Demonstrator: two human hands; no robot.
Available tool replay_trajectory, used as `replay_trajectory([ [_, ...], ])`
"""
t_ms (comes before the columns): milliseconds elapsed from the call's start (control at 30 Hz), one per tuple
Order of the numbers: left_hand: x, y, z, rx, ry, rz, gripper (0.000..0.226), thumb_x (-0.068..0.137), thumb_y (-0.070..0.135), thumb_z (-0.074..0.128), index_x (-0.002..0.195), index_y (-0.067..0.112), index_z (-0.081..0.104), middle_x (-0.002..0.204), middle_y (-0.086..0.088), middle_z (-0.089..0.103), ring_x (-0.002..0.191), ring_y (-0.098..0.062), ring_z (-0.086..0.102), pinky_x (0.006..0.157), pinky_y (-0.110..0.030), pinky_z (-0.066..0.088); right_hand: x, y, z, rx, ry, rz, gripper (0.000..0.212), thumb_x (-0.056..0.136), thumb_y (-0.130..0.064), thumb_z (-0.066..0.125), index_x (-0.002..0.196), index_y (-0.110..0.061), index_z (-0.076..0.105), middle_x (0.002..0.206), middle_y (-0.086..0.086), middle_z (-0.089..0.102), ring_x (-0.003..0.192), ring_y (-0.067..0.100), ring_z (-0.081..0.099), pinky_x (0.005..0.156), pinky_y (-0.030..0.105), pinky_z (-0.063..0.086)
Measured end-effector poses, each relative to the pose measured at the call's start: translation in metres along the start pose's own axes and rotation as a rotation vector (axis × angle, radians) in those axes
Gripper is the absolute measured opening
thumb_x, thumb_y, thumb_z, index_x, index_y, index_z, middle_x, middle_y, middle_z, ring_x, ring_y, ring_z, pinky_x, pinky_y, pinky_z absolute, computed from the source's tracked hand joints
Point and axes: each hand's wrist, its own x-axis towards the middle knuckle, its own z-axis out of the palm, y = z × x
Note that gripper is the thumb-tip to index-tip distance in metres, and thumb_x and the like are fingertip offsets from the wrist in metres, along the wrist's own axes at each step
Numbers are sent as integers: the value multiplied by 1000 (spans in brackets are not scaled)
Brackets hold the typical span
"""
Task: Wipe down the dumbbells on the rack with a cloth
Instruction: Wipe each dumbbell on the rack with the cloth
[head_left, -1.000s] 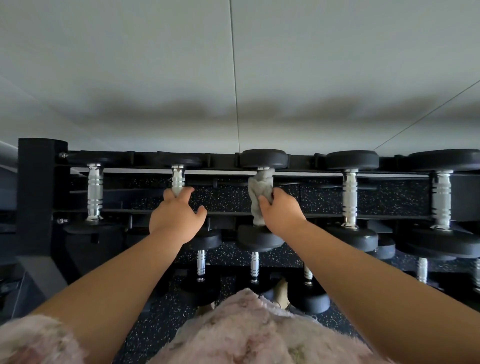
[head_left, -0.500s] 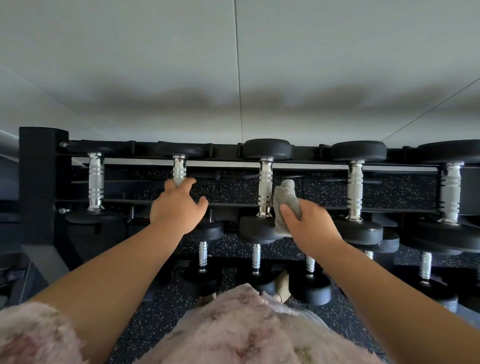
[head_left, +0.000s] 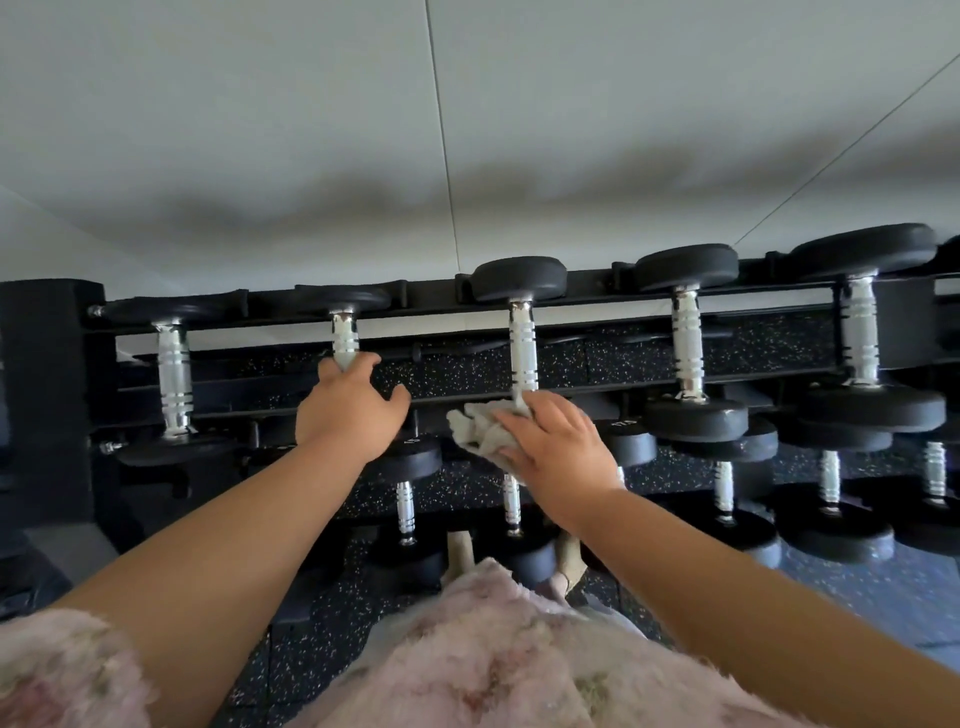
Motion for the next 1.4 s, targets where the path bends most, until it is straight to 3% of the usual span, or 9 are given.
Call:
replay_trajectory([
  [100,-1,0,-1,-8,3,8,58,96,62,50,148,37,46,144,-9,40,101,-32,63,79,-39,55,-12,9,-15,315,-106,370,55,103,-59,30,142,-30,54,135,-5,53,116,12,55,99,31,52],
  [200,-1,-1,-2,-24,-13,5,55,96,63,51,143,36,51,142,-8,40,99,-31,63,79,-38,55,-6,14,-17,408,-1,741,32,108,-42,36,108,-18,57,98,3,63,91,25,65,79,38,53],
  [433,-4,-2,-3,-67,-13,2,42,96,61,51,123,31,62,131,-4,42,87,-25,60,74,-35,52,2,-30,-1,374,132,495,37,110,-40,35,137,-26,56,119,-12,51,102,7,56,91,22,48],
  [533,-5,-1,-4,-51,-5,16,41,97,61,50,121,31,63,132,-4,43,84,-23,58,69,-33,47,3,-9,-3,423,82,710,26,110,-38,34,110,-22,55,99,-7,56,94,17,63,67,13,43],
  [633,-3,-2,-3,-15,-1,22,43,96,62,47,121,30,63,130,-5,42,85,-24,58,71,-34,49,7,4,-7,390,-21,984,27,109,-23,42,130,-8,49,118,9,59,109,29,62,79,24,47],
  [767,-3,-2,-2,-9,10,31,43,97,61,48,120,29,63,126,-6,43,85,-26,58,72,-35,49,7,-33,-20,452,62,819,32,111,-34,33,121,-14,55,117,10,62,98,22,64,82,37,56],
  [1000,-3,-1,-3,-36,10,24,42,95,63,50,118,30,63,127,-6,43,85,-26,60,73,-34,50,5,-48,1,-32,-44,164,50,102,-40,56,150,-26,48,152,0,46,147,23,32,124,49,27],
  [1233,-2,-3,-2,-62,16,27,44,94,67,49,114,31,66,129,-5,43,92,-26,60,72,-34,49,2,12,-4,203,10,758,42,107,-41,32,124,-10,55,121,14,60,111,30,57,94,39,47],
  [1400,-5,-3,4,1,155,106,48,94,64,51,119,27,68,165,-12,25,139,-34,41,105,-48,45,1,-8,-2,320,29,489,36,110,-38,33,138,-26,53,126,-2,55,107,13,55,93,28,47],
])
